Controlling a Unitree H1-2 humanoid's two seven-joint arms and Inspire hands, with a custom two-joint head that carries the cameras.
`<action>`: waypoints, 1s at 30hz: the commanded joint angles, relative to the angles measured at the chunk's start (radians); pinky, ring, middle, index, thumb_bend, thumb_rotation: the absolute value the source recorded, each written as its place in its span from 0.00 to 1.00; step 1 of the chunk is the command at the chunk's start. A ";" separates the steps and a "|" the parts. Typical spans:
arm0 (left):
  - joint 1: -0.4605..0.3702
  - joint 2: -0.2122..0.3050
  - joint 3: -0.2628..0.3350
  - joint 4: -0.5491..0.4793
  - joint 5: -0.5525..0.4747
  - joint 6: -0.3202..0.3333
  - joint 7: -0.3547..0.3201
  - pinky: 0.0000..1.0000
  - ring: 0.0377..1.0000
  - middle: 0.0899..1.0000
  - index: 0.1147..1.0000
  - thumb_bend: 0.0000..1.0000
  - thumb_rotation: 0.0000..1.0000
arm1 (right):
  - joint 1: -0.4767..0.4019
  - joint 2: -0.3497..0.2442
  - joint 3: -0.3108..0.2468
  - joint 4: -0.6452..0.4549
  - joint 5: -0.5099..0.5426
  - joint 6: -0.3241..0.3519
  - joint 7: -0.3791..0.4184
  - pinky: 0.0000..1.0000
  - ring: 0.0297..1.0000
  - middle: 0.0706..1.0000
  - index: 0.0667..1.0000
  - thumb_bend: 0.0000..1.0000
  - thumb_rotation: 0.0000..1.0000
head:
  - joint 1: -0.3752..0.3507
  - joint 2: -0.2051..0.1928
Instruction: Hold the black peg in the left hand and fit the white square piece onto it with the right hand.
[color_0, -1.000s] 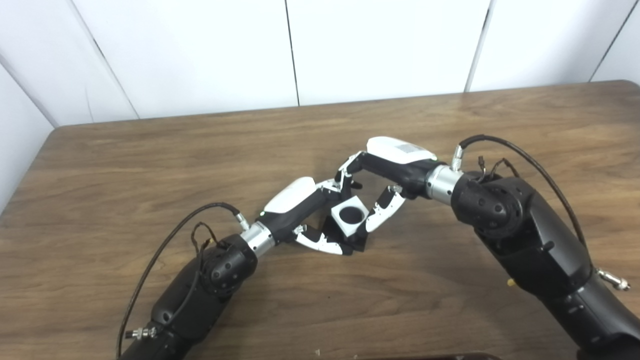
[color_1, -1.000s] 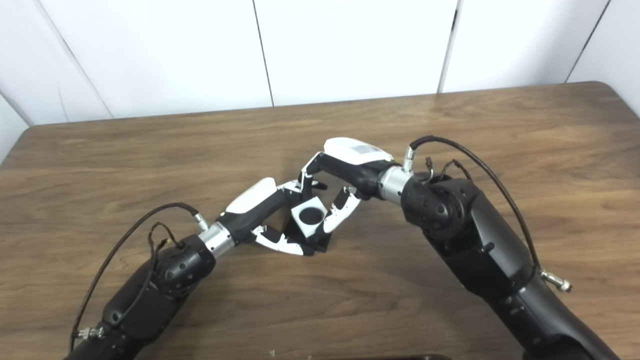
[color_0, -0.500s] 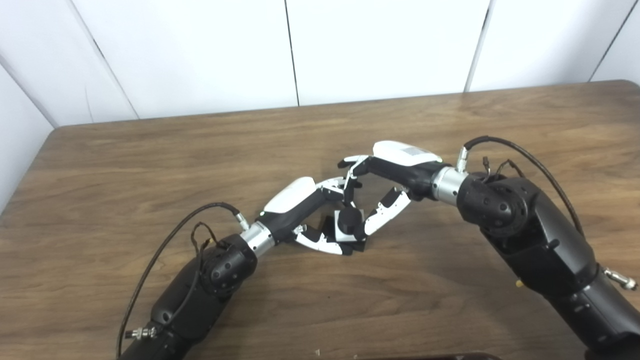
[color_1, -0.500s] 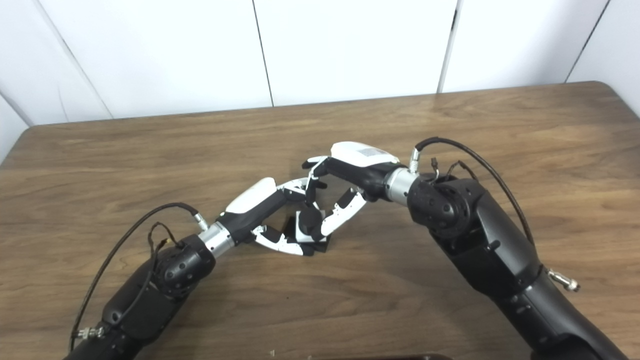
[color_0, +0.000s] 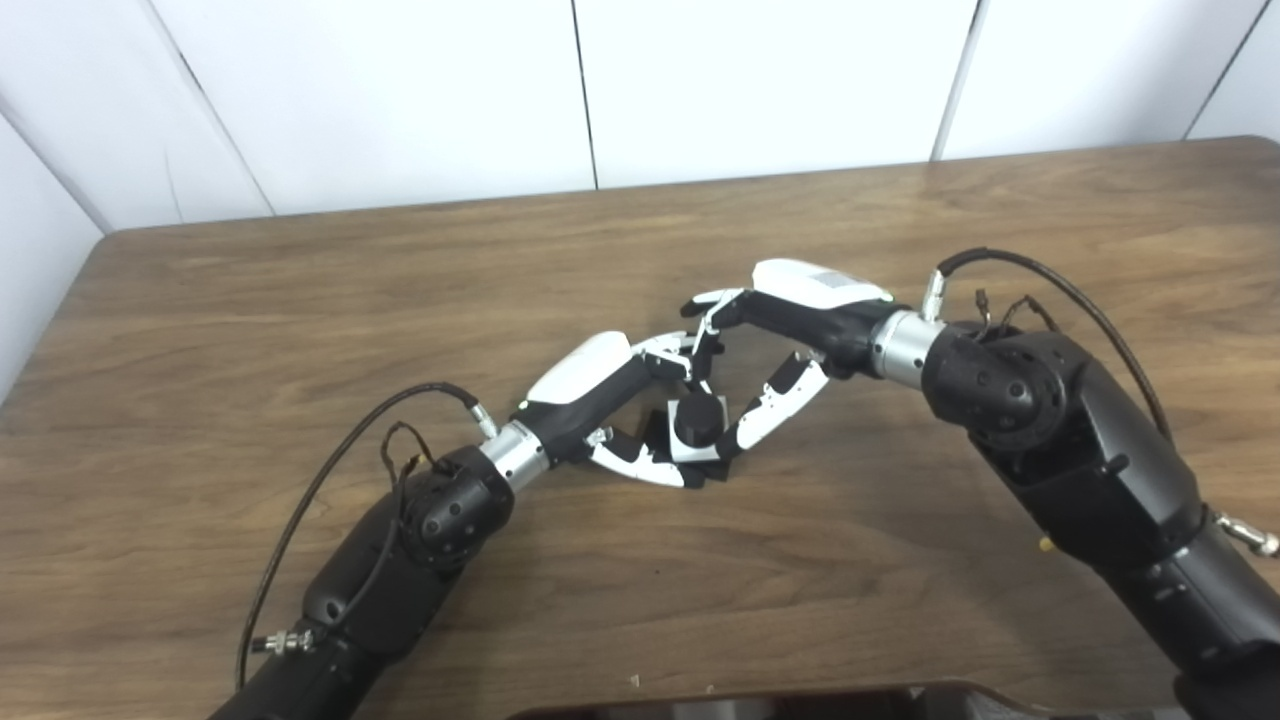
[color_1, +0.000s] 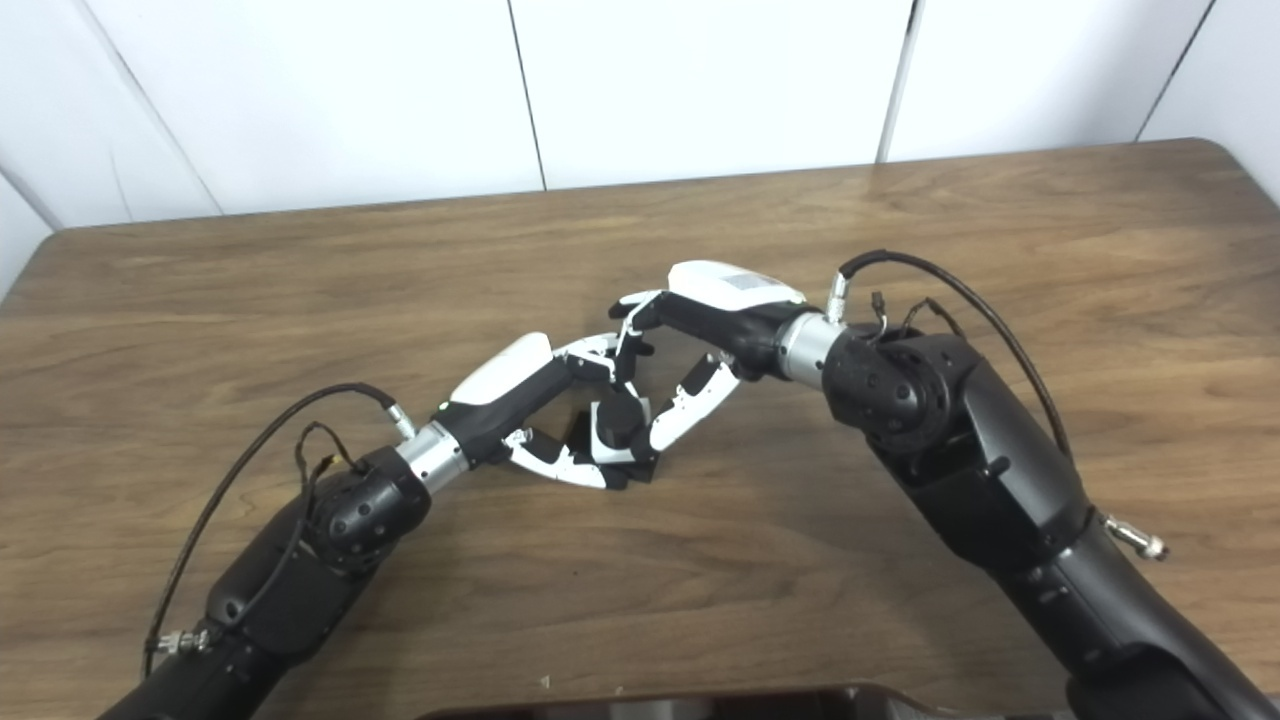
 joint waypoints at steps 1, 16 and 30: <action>0.056 0.030 -0.047 0.043 0.066 0.065 -0.096 0.86 0.93 0.89 0.42 0.52 0.08 | -0.034 -0.011 -0.033 -0.016 0.012 -0.020 -0.020 0.81 0.89 0.90 0.88 0.91 0.45 | 0.000 0.001; 0.046 0.033 -0.043 0.079 0.060 0.037 -0.087 0.87 0.93 0.89 0.43 0.52 0.08 | 0.019 0.039 -0.198 -0.008 0.081 -0.044 -0.207 0.66 0.78 0.80 0.75 0.68 0.30 | -0.012 -0.010; 0.041 0.038 -0.037 0.088 0.062 0.023 -0.078 0.85 0.92 0.89 0.43 0.52 0.07 | 0.179 0.298 -0.449 -0.024 0.307 0.032 -0.471 0.59 0.72 0.74 0.73 0.63 0.25 | -0.026 -0.018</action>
